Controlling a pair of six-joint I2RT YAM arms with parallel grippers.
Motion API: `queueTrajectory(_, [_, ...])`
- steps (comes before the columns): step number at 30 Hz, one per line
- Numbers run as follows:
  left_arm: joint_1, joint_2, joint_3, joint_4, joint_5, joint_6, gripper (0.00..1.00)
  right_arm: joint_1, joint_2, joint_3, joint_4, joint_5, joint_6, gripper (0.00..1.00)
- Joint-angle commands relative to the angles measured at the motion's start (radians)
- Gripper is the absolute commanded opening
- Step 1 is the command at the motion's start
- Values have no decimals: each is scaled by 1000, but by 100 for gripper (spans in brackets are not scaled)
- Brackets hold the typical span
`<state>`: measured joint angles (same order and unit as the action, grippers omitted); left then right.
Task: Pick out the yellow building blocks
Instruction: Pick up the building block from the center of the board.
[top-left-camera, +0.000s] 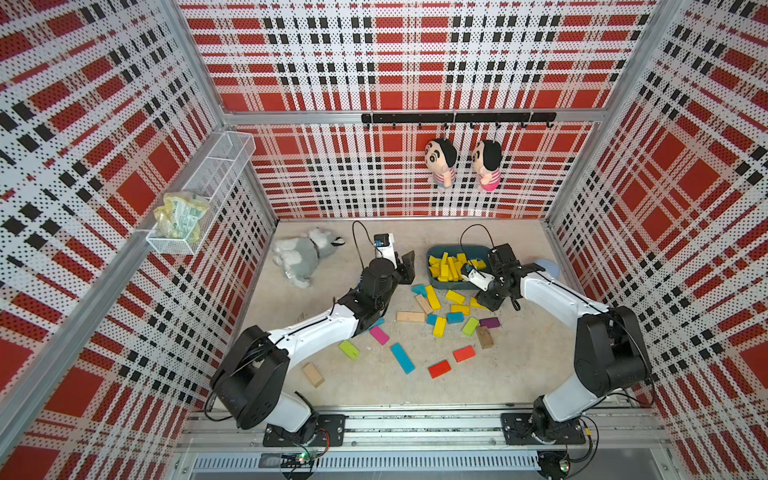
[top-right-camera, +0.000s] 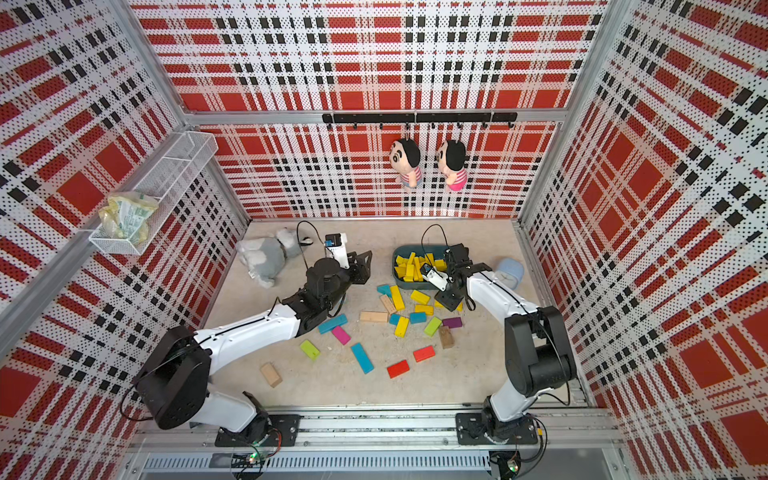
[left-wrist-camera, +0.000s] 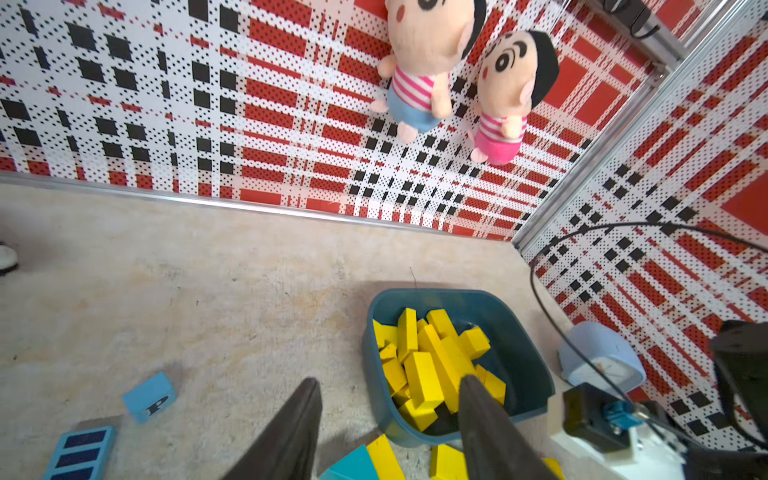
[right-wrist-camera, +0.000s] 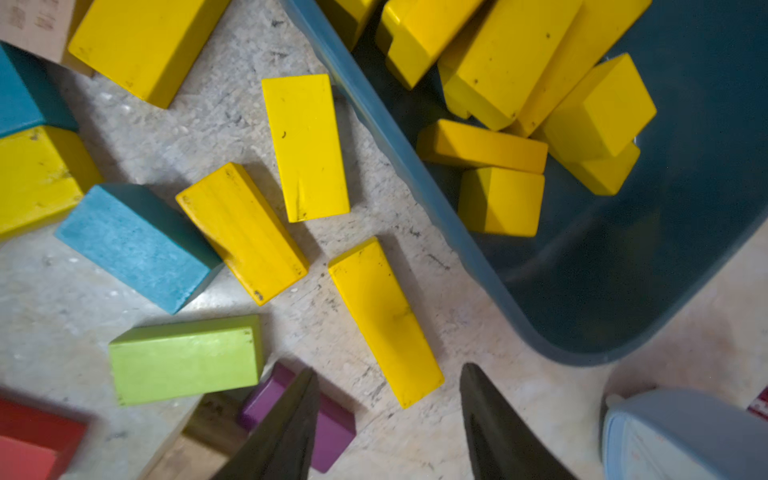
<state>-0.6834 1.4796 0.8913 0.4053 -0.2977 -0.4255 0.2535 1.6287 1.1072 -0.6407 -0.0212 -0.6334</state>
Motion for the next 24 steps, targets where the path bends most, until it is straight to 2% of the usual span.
queueTrajectory(1, [11,-21,-24,38,-21,-1,56,-7,46,42,-44,-25,-128,58])
queueTrajectory(5, [18,-15,-18,40,-6,0,56,-8,102,87,-80,-16,-175,58])
queueTrajectory(13, [52,3,3,40,25,5,57,-3,171,104,-88,-51,-185,56])
queueTrajectory(24, [104,4,18,24,52,18,57,11,253,121,-62,-12,-184,51])
